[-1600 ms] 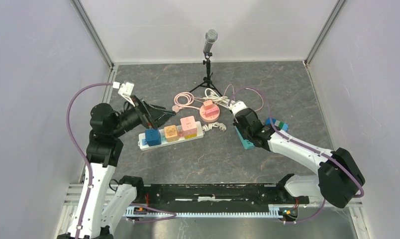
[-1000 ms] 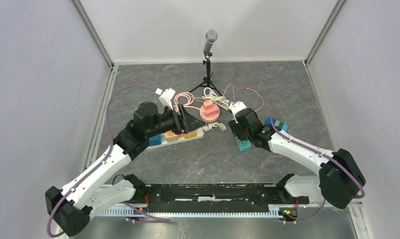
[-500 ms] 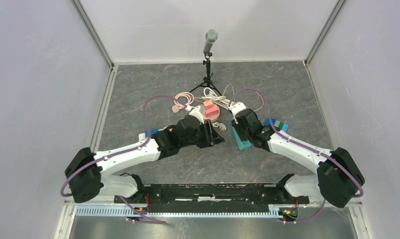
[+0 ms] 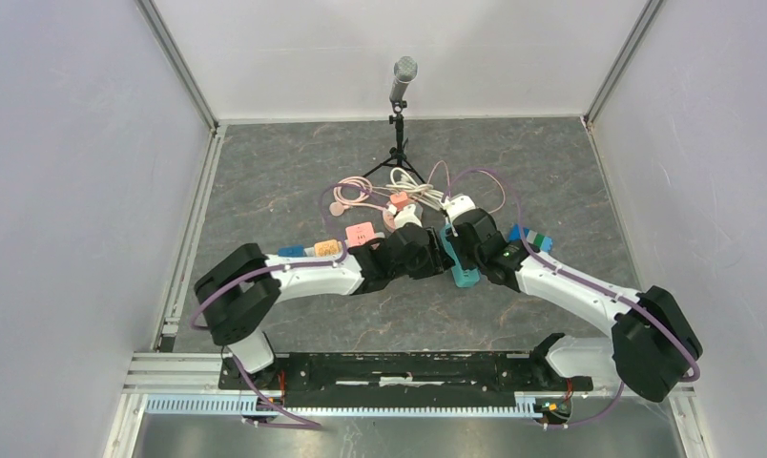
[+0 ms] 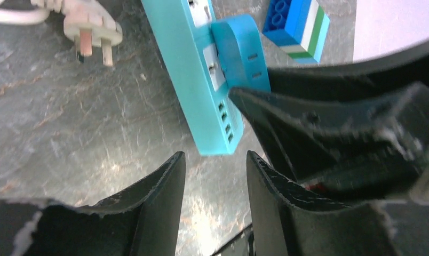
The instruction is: Pull the plug off the socket
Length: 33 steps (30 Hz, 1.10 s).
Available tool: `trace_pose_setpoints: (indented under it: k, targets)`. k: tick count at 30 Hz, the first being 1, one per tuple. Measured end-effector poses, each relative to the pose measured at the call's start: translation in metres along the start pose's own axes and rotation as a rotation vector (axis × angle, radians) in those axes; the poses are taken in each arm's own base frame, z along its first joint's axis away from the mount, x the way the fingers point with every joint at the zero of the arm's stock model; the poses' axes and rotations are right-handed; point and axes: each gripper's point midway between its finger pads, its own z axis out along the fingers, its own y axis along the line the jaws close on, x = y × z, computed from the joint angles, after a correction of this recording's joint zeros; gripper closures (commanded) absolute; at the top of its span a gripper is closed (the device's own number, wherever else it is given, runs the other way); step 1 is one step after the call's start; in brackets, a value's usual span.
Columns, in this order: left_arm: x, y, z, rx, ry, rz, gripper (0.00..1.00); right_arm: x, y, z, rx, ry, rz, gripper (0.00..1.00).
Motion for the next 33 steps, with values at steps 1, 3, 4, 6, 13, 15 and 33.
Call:
trace_pose_setpoints:
  k: [1, 3, 4, 6, 13, 15, 33]
  targets:
    - [-0.002, -0.001, 0.005, -0.002, -0.01, -0.001, 0.47, 0.0, 0.0, 0.0, 0.0, 0.0, 0.002, 0.89]
    - [-0.003, 0.0, 0.017, -0.009, -0.029, -0.006, 0.47, 0.0, 0.001, -0.001, -0.002, -0.001, 0.009, 0.93]
    - [-0.003, 0.001, 0.022, -0.014, -0.035, -0.006, 0.48, 0.0, 0.001, -0.001, -0.004, -0.001, 0.012, 0.94]
    - [-0.001, 0.004, 0.032, -0.027, -0.034, -0.005, 0.5, -0.001, 0.001, -0.001, -0.006, -0.002, 0.018, 0.96]
    - [0.008, 0.016, 0.051, -0.059, -0.018, 0.001, 0.63, -0.001, 0.002, -0.002, -0.025, -0.015, 0.055, 1.0]
    - [0.008, 0.015, 0.052, -0.055, -0.018, 0.0, 0.64, -0.002, 0.002, -0.003, -0.04, -0.022, 0.074, 1.0]
    - [0.012, 0.022, 0.057, -0.069, -0.005, 0.0, 0.64, 0.002, -0.008, -0.004, -0.278, -0.095, 0.336, 0.36]
